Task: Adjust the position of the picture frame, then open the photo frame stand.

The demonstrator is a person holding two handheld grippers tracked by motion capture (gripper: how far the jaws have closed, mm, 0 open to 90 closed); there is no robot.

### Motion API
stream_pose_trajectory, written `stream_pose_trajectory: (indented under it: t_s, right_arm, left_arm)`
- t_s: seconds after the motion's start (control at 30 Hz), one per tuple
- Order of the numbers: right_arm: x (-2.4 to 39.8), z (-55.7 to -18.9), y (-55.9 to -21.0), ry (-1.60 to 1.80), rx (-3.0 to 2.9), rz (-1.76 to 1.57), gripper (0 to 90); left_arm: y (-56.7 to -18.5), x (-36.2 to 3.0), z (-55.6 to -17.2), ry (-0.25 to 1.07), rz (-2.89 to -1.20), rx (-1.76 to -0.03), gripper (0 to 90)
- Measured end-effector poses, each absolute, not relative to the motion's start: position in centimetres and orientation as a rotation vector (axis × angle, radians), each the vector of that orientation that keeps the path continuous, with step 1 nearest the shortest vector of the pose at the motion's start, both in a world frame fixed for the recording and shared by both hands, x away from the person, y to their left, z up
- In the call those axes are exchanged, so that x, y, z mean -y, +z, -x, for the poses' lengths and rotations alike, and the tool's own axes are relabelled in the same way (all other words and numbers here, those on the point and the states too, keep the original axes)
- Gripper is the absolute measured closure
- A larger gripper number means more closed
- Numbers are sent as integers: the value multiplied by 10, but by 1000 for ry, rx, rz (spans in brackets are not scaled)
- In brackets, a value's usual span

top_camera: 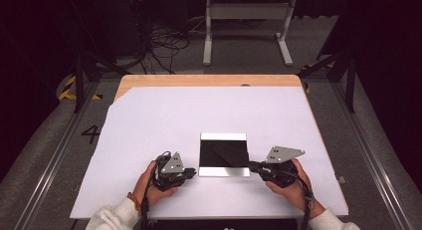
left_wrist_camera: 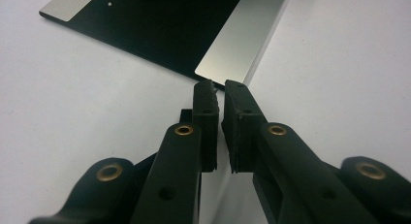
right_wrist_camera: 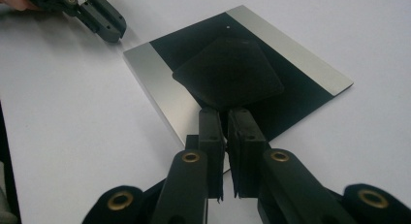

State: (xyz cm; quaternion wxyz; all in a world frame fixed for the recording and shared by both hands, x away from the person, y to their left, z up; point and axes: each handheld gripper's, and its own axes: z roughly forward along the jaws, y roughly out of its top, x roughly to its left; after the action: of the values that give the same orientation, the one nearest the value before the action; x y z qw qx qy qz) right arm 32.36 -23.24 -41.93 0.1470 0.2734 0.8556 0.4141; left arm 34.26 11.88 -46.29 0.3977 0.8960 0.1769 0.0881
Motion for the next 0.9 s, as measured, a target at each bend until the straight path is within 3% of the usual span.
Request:
stream_pose_trajectory:
  t_s: [0.9]
  right_arm:
    - [224,-327,-404,1247,-2388,-765,854]
  left_arm:
    - [-457,-120,-342,253,-2272,-435,829]
